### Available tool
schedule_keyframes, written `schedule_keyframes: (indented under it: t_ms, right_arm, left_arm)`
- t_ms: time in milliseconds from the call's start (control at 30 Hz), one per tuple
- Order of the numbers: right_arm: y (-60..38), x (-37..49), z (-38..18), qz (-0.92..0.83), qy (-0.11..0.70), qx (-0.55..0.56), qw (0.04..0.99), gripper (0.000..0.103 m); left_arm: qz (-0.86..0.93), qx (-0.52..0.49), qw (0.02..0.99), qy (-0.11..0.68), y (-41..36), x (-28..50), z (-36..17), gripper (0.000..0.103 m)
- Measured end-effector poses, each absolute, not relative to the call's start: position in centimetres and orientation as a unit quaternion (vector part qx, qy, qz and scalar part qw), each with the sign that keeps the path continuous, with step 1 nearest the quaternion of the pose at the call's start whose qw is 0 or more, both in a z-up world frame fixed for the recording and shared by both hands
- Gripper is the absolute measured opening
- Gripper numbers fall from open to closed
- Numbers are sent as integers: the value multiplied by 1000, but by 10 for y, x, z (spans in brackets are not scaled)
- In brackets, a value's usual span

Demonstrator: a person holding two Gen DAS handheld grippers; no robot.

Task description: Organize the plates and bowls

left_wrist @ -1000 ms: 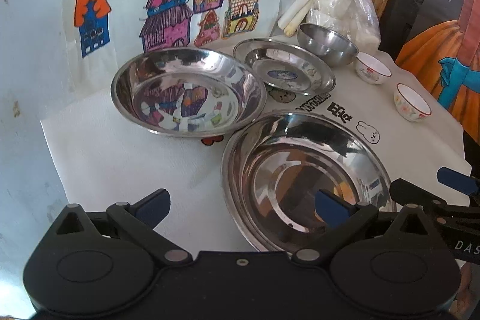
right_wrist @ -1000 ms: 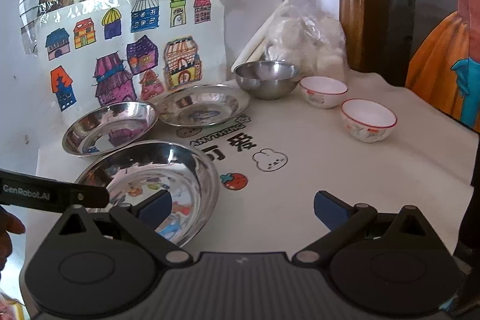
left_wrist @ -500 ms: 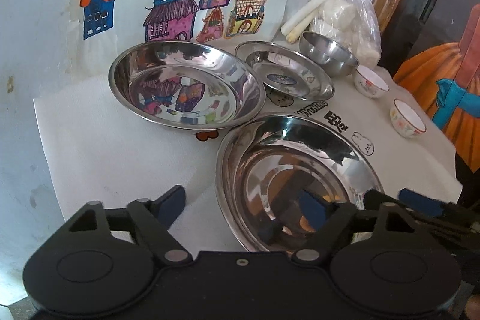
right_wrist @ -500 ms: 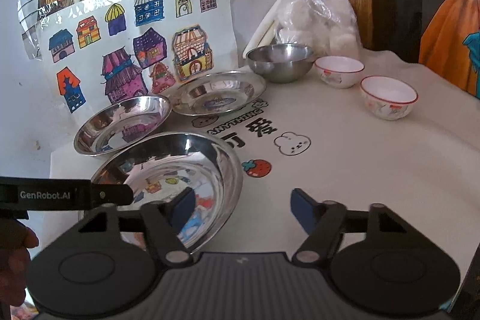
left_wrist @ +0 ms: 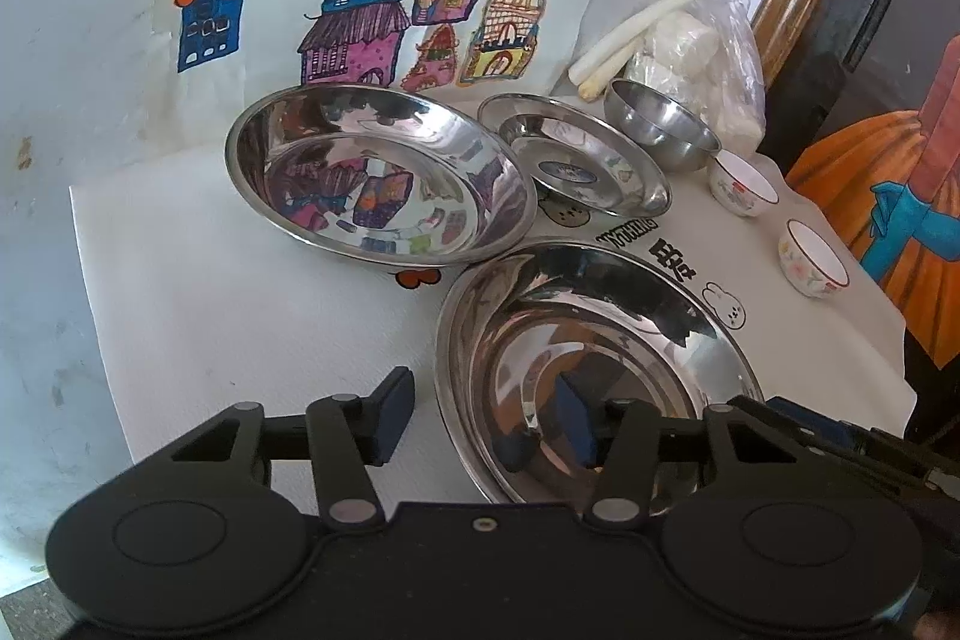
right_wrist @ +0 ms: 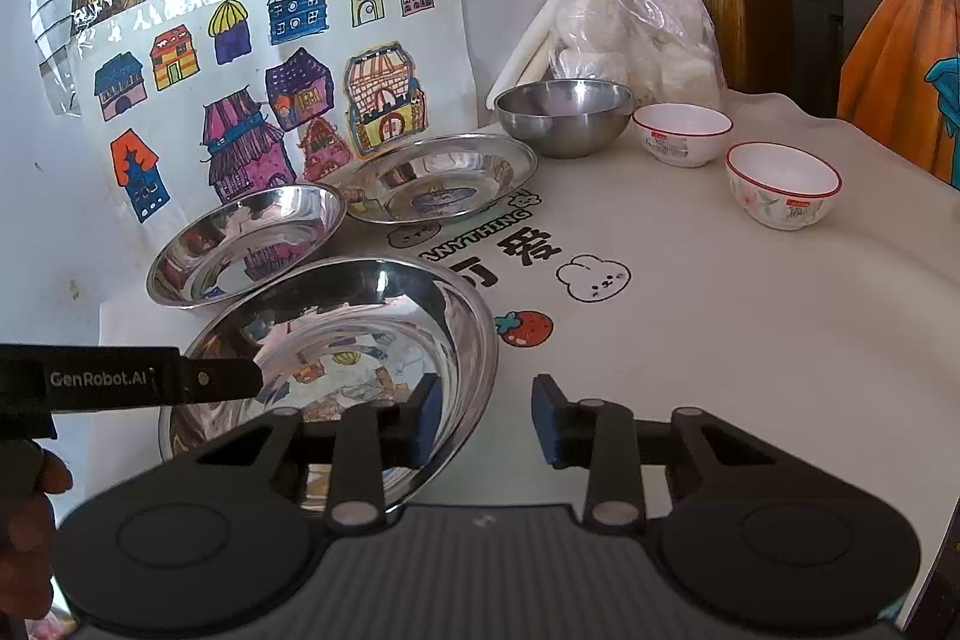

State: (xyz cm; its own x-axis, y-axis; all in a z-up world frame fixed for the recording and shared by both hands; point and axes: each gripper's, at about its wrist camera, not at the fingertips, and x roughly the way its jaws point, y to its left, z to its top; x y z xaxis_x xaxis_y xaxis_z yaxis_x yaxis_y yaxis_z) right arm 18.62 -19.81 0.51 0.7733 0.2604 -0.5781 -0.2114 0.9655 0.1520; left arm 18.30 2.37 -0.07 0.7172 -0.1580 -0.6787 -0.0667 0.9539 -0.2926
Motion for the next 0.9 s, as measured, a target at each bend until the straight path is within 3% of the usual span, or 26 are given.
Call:
schedule_keyframes:
  t_ms: [133, 367, 900]
  right_arm:
    - [-198, 187, 5, 127, 312, 38, 941, 27]
    - [-195, 188, 5, 129, 312, 36, 940, 17]
    - [-203, 173, 29, 113, 268, 45, 956, 17]
  left_arm:
    - [-24, -155, 914, 375, 25, 183, -1, 42]
    - [-20, -150, 915, 374, 27, 183, -3, 15]
    - [-61, -155, 934, 317, 27, 172, 18, 15]
